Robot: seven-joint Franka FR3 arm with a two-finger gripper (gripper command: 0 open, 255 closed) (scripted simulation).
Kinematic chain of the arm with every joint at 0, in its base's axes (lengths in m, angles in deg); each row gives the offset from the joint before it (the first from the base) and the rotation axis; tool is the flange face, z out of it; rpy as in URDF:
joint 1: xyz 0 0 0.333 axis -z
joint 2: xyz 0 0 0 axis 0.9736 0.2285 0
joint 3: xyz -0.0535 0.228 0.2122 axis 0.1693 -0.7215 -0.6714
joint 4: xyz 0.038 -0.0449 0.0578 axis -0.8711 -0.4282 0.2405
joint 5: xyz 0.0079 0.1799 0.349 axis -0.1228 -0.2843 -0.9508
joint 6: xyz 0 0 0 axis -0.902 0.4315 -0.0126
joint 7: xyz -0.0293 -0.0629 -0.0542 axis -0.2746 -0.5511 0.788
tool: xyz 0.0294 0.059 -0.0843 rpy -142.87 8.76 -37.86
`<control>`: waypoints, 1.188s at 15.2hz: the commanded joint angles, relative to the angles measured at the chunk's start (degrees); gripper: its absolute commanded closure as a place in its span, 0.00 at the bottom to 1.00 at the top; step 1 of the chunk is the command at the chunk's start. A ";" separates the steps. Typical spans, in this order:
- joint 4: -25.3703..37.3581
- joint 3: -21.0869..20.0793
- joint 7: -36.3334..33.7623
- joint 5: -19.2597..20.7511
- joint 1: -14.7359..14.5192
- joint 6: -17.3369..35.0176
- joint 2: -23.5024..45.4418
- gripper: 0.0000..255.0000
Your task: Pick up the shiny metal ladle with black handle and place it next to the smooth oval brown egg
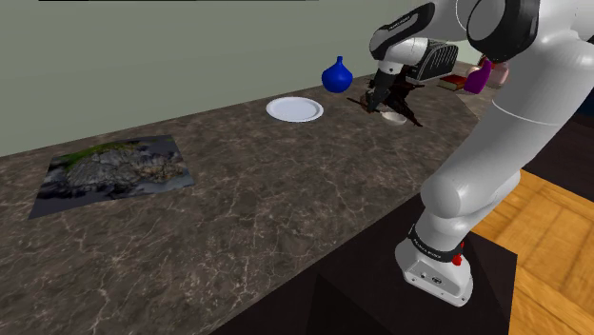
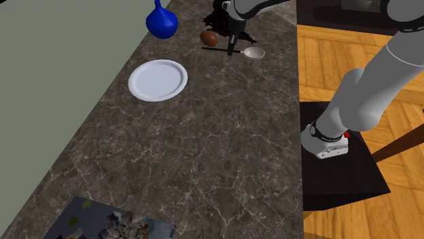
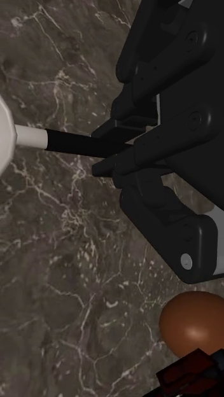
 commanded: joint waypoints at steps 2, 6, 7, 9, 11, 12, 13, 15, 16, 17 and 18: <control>-1.14 0.03 0.68 -0.70 -0.01 2.18 1.13 1.00; -2.68 0.03 1.68 -1.72 -0.02 5.05 2.65 1.00; -3.04 0.02 1.94 -2.01 -0.01 5.77 3.06 1.00; -3.71 -0.01 2.51 -2.62 -0.01 7.18 3.91 1.00; -4.32 -0.06 3.10 -3.27 0.01 8.59 4.82 1.00; -4.61 -0.09 3.42 -3.62 0.02 9.29 5.29 1.00; -4.89 -0.13 3.74 -3.98 0.04 9.98 5.77 1.00; -5.12 -0.17 4.02 -4.30 0.06 10.58 6.19 1.00; -5.11 -0.17 4.02 -4.30 0.06 10.58 6.20 1.00; -5.11 -0.17 4.02 -4.31 0.06 10.58 6.20 1.00; -5.11 -0.17 4.02 -4.31 0.06 10.58 6.20 1.00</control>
